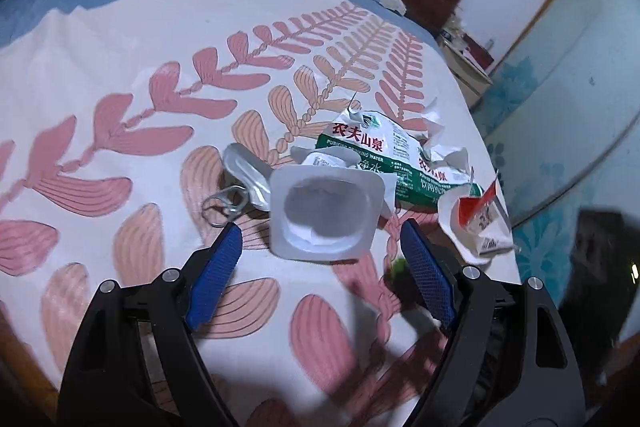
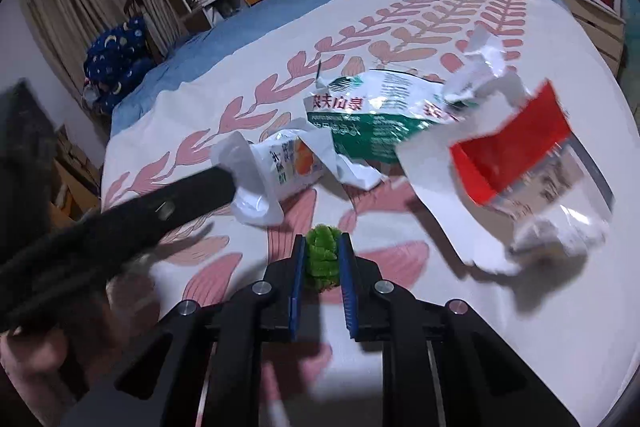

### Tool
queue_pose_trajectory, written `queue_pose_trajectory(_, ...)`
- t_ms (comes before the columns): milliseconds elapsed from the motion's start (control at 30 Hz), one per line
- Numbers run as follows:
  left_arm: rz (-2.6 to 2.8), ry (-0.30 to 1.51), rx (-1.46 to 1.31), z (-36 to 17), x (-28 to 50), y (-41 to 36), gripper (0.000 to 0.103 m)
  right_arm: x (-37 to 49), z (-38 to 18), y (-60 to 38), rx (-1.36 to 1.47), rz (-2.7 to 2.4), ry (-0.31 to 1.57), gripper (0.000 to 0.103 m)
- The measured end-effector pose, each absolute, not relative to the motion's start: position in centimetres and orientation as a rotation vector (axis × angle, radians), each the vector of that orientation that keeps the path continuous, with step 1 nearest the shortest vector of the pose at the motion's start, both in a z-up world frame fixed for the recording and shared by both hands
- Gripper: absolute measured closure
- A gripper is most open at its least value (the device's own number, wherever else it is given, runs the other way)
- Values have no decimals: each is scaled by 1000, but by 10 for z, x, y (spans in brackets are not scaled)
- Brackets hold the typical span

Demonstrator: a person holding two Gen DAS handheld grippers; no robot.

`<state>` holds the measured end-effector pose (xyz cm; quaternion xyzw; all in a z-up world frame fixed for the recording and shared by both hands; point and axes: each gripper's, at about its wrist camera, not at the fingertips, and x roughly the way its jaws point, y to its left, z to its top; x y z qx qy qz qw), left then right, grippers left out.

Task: Collect trash
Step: 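Grasp the green scrubber with the right tool while the left tool grasps the white cup, then carry the cup and scrubber to the red wastebasket and open both tools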

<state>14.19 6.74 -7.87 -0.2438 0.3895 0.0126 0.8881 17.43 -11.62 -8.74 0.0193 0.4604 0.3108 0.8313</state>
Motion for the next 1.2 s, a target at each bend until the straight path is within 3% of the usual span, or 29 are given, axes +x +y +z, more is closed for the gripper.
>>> queue_pose_trajectory(400, 46, 885, -458, -88, 173, 49, 22, 149, -92, -184, 210, 632, 1004, 85)
queue_pose_trajectory(433, 49, 884, -454, -88, 173, 49, 26, 149, -93, -185, 210, 631, 1003, 85)
queue_pose_trajectory(533, 50, 901, -442, -91, 174, 47, 64, 147, -93, -186, 203, 630, 999, 85)
queue_pose_trajectory(600, 49, 913, -450, -94, 173, 48, 79, 146, -94, -187, 206, 631, 998, 85)
queue_pose_trajectory(667, 59, 900, -453, -92, 171, 48, 85, 146, -93, -186, 208, 632, 998, 85)
queue_pose_trajectory(967, 66, 830, -445, -73, 157, 44, 96, 143, -89, -190, 204, 611, 978, 85)
queue_pose_trajectory(1200, 66, 739, -390, -31, 99, 27, 96, 117, -56, -237, 211, 566, 947, 85)
